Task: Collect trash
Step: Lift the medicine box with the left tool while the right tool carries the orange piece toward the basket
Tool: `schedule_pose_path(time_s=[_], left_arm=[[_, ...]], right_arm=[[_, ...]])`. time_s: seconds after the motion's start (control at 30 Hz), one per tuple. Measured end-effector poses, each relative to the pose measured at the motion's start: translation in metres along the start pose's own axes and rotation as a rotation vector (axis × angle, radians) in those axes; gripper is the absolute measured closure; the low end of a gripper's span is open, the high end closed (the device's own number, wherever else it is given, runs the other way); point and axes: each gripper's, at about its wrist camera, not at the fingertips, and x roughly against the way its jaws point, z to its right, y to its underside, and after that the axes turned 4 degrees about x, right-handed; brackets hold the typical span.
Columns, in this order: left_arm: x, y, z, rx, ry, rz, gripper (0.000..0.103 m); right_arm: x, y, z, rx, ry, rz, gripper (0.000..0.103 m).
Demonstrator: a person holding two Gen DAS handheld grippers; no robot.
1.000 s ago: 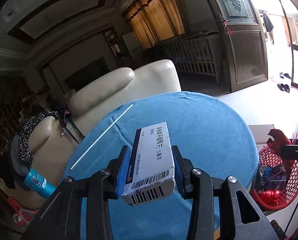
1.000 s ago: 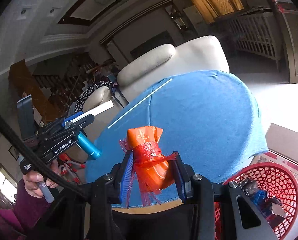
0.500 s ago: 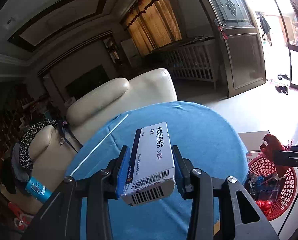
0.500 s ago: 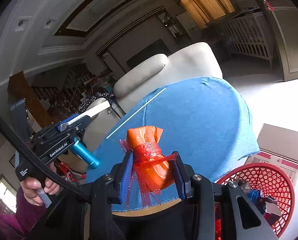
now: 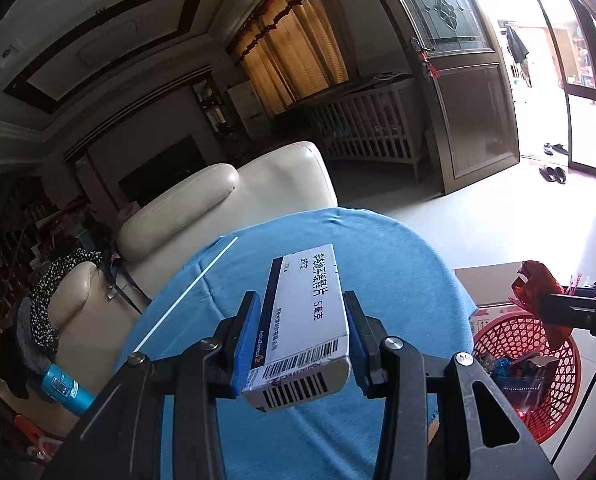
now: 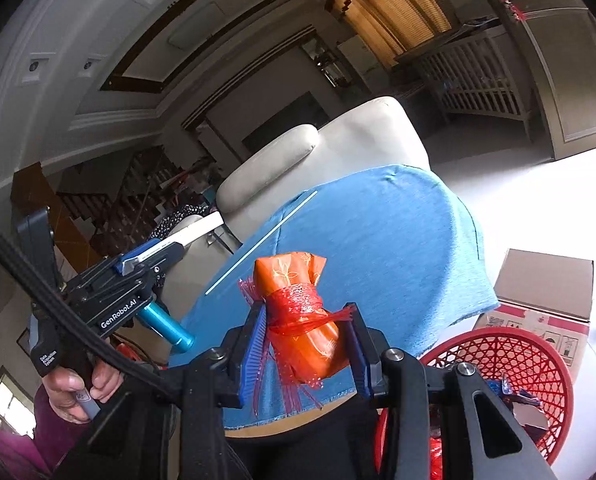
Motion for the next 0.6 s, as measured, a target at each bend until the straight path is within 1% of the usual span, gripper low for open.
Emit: schedule_pose_path(time_s=[0.6], left_arm=[[0.008,0.000,0.029,-0.033,0.056,-0.005,0.060]], right_arm=[[0.024,-0.010,0.006,-0.018,0.017,0.041,0.062]])
